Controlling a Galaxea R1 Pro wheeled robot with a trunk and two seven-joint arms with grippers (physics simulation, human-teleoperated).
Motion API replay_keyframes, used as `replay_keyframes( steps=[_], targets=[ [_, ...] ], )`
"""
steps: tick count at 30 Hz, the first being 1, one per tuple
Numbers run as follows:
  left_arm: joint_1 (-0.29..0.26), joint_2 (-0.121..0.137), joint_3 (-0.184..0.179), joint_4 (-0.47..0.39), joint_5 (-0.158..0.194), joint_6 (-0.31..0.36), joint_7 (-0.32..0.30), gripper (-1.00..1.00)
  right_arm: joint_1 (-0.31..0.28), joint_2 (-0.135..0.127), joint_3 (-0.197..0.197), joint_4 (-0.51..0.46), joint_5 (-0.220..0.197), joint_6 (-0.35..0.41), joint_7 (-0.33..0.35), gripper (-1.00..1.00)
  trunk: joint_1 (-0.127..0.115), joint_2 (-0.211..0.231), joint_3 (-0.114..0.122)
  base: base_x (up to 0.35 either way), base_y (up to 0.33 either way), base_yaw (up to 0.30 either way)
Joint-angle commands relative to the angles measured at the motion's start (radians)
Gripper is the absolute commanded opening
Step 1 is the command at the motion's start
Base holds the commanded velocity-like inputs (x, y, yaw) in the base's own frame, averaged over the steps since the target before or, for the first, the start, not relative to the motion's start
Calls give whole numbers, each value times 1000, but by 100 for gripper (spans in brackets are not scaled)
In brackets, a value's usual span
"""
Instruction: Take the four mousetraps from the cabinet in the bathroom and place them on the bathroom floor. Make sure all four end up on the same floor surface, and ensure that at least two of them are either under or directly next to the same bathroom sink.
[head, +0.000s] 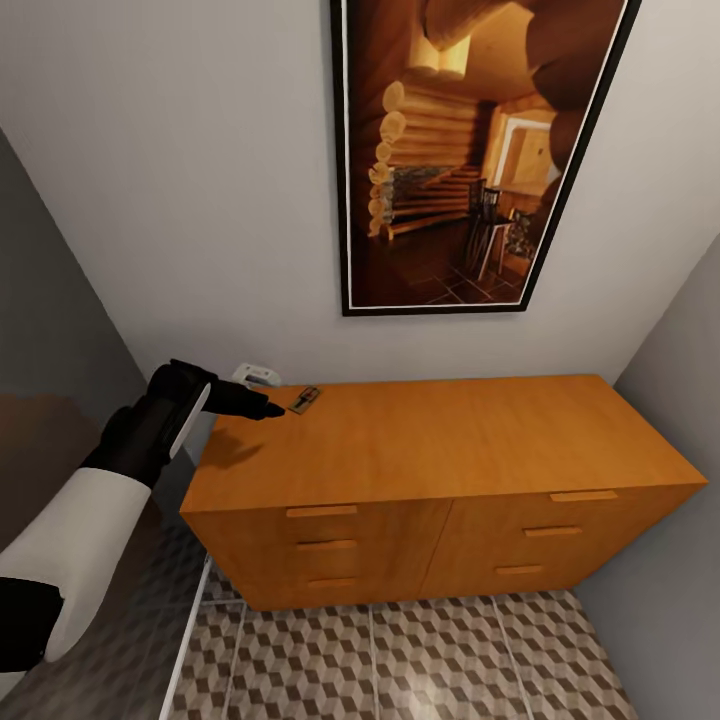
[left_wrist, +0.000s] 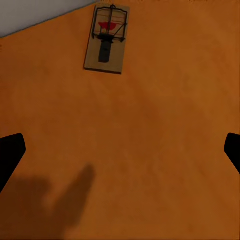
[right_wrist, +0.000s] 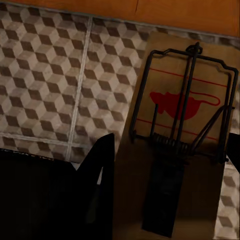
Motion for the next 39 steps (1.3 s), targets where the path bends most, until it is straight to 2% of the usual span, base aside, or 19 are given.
replay_keyframes(
  steps=[1,8,15,23,39],
  targets=[
    [-1,1,-2,-1,-8,2,-7,100,1,-3,9,1,0,-3,-3,-100,1,-2,-2,65,0,0],
    [-1,0,-1,0,-8,2,-7,100,4,-8,9,0,-1,-3,31,-100,1,-2,-2,194,0,0],
    [-1,0,-2,0,-8,2,-7,100,4,-6,9,-1,-1,-4,37,-100,1,-2,-2,217,0,0],
    [-1,0,-3,2,-8,2,-7,100,4,-5,9,0,-1,-4,38,-100,1,-2,-4,30,0,0],
    [-1,-2,-3,5,-8,2,-7,100,4,-4,9,0,-1,-4,38,-100,1,-2,-25,0,0,0]
  ],
)
